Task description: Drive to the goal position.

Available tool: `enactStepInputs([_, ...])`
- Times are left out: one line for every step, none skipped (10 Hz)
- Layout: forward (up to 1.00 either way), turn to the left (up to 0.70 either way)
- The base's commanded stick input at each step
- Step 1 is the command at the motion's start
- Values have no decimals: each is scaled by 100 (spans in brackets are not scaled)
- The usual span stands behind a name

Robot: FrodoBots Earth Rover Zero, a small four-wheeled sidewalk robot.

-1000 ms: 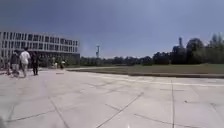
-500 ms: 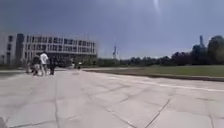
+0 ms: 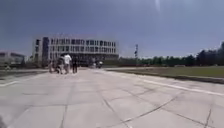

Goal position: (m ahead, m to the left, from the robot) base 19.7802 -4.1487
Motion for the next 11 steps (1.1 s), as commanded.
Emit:
enactStepInputs([85,0])
enactStepInputs([85,0])
enactStepInputs([85,0])
enactStepInputs([85,3])
enactStepInputs([85,32])
enactStepInputs([85,34])
enactStepInputs([85,34])
enactStepInputs([85,34])
enactStepInputs([85,34])
enactStepInputs([85,29])
enactStepInputs([85,14])
